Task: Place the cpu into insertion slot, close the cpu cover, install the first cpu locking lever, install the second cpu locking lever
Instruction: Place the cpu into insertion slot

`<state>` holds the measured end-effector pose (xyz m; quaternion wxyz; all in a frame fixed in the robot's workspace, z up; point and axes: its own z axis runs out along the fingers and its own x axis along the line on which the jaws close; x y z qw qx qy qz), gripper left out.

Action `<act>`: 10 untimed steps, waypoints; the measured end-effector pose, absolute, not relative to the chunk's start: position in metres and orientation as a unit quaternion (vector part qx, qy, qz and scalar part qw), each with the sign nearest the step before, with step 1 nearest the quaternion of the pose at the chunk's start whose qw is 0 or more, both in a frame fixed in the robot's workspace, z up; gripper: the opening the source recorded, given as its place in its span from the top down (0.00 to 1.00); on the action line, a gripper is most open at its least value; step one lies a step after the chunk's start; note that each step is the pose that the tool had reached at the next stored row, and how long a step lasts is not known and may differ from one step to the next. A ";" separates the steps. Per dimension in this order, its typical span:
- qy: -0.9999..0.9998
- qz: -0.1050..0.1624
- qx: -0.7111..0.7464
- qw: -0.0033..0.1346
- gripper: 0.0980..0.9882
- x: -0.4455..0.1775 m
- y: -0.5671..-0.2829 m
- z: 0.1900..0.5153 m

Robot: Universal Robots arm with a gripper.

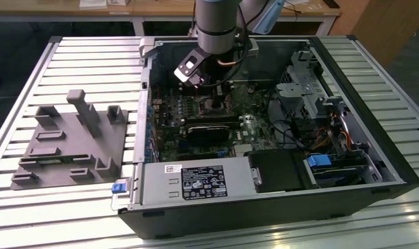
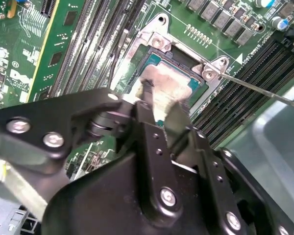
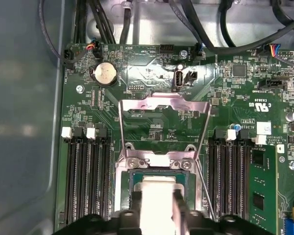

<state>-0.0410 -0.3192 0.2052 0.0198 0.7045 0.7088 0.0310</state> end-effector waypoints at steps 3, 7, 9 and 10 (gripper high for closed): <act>0.709 0.030 0.705 0.019 0.78 -0.041 -0.319 0.207; 0.709 0.030 0.705 0.019 0.91 -0.041 -0.319 0.208; 0.709 0.030 0.705 0.019 0.98 -0.041 -0.319 0.208; 0.709 0.030 0.705 0.019 0.98 -0.041 -0.319 0.209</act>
